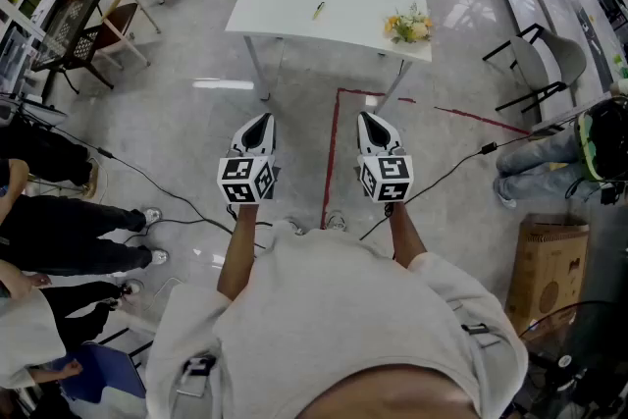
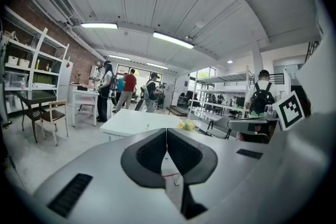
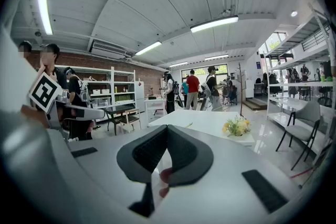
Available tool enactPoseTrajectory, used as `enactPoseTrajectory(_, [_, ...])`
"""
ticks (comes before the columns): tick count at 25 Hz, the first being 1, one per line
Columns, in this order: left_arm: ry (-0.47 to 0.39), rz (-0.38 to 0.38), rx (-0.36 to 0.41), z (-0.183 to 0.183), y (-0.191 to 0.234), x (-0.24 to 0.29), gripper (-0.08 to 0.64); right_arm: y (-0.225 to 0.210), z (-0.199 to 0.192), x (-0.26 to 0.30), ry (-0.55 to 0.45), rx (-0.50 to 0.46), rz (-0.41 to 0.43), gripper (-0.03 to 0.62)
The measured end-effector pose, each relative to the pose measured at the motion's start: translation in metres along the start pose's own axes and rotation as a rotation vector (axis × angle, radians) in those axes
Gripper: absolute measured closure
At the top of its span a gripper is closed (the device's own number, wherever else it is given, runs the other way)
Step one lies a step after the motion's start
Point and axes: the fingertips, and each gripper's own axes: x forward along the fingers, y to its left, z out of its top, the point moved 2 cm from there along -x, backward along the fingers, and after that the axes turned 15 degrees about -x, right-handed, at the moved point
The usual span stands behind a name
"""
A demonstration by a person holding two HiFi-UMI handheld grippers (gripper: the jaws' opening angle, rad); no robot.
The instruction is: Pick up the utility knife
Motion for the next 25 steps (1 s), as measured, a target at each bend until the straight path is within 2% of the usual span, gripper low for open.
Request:
enactPoseTrajectory(13, [0.0,0.014,0.012,-0.005,-0.014,0.015,0.54,-0.017,-0.002,0.002,-0.017,-0.008,0.02,0.56])
enactPoseTrajectory(25, [-0.008,0.054,0.021,-0.014,-0.037,0.04,0.539,-0.053,-0.013,0.007,-0.023,-0.015,0.055,0.56])
